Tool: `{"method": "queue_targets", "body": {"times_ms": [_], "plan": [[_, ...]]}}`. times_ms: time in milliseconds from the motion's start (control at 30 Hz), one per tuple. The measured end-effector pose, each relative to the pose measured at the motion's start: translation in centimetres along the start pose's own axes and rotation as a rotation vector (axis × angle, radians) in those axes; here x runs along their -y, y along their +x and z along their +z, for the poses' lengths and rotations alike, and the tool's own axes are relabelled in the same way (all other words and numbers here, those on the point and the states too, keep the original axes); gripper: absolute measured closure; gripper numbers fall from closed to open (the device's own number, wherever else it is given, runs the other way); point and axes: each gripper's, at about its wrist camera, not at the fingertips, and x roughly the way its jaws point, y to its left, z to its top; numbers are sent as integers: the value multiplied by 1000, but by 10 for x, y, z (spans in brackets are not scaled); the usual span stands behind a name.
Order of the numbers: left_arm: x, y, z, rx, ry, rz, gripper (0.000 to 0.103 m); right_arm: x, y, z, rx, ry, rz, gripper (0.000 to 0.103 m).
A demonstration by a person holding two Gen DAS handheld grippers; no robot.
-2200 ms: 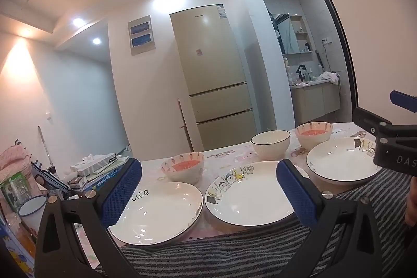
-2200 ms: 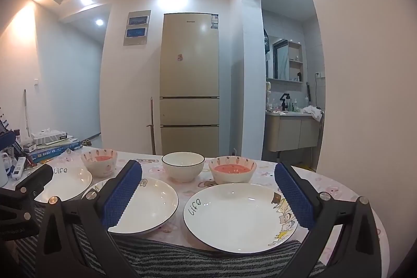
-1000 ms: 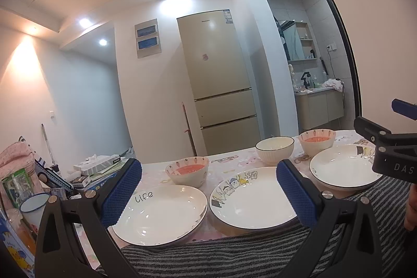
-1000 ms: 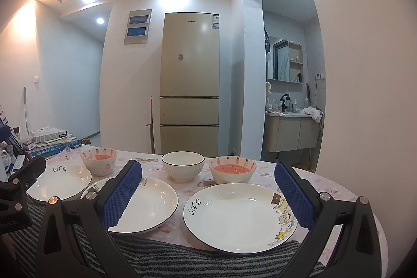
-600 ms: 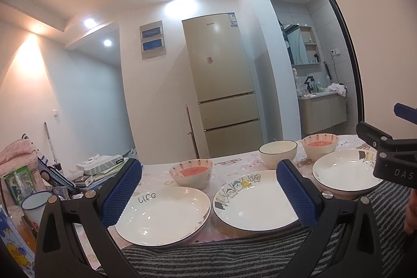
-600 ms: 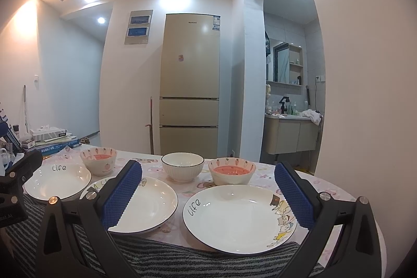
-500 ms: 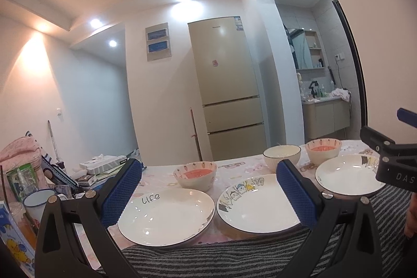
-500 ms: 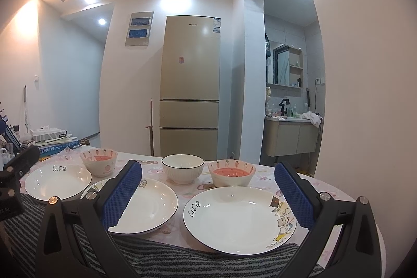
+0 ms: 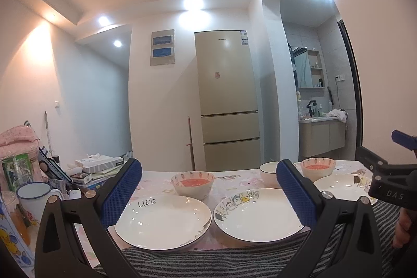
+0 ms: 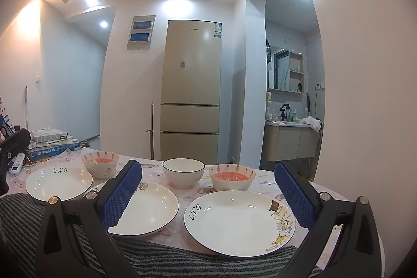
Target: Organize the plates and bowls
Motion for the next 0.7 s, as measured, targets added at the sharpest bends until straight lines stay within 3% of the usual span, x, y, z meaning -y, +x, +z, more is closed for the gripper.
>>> {"method": "queue_targets", "body": {"times_ms": [300,433,533,700], "plan": [[1,0,4,1,10,45,0,-7,4,4,-29,-48,-20,0],[0,-13,12,55,20,70,0,-4,2,7,-20,-36,-45,0],[-1,-17,22,32,16,9,0,0,0,12,-35,-15,-52,0],[-2,-18,39,-6,-9,-21,0,0,2,25,-93,-34,-7,0]]}}
